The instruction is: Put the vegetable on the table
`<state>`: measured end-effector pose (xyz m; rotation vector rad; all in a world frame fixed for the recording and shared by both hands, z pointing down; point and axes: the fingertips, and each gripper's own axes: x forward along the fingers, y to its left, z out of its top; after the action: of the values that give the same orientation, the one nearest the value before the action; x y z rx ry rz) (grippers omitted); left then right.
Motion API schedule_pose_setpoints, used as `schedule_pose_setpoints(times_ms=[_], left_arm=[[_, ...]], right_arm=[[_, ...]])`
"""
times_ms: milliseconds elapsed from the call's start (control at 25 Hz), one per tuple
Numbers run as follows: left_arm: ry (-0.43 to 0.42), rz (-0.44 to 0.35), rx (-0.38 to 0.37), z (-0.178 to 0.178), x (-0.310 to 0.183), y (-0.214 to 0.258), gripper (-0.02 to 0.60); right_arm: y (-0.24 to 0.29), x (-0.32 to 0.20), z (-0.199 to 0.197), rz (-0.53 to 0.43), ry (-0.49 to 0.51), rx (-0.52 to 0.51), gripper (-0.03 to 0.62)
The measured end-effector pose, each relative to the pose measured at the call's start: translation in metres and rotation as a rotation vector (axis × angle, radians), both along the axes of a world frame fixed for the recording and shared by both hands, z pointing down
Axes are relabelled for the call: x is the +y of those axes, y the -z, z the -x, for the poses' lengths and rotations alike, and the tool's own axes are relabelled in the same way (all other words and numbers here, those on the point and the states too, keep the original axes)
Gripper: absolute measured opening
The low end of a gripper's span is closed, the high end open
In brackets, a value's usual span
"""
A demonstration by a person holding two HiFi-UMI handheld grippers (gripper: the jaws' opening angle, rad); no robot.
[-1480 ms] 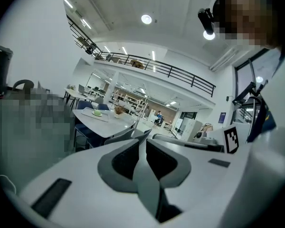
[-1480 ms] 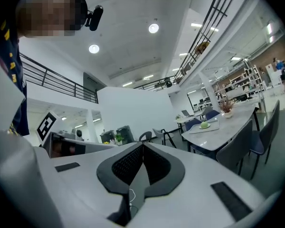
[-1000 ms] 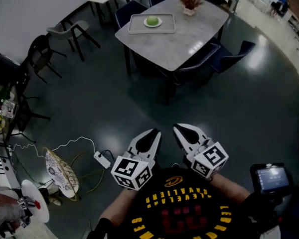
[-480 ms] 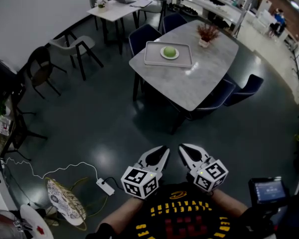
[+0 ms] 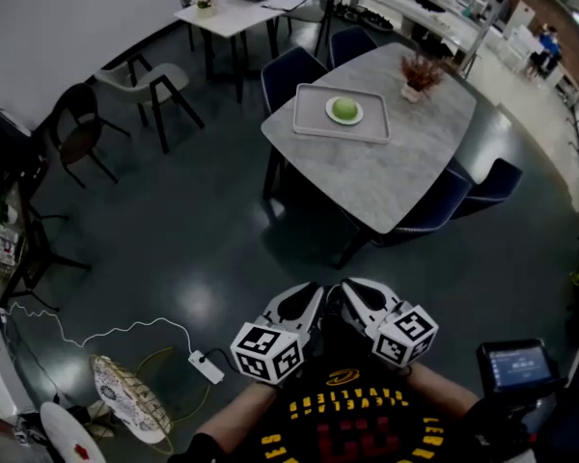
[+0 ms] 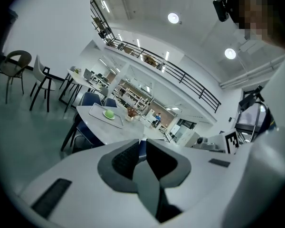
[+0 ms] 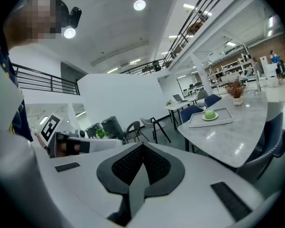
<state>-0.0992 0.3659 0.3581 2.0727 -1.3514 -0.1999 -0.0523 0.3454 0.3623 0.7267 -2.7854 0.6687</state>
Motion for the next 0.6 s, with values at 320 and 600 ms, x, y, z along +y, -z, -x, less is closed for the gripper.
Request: schedule_pose_setpoints(times_ms=[320,600], left_arm=[[0.063,-0.014,-0.064,0.037,-0.078,0.008,0.049],[0.040,0.013,-0.080,0.018,-0.171,0.011,0.050]], right_arm=[[0.008,-0.085,0.033,-0.027,0.034,-0.083,0.005],[0.011,-0.179,0.019,-0.011,0.030,-0.097,0.005]])
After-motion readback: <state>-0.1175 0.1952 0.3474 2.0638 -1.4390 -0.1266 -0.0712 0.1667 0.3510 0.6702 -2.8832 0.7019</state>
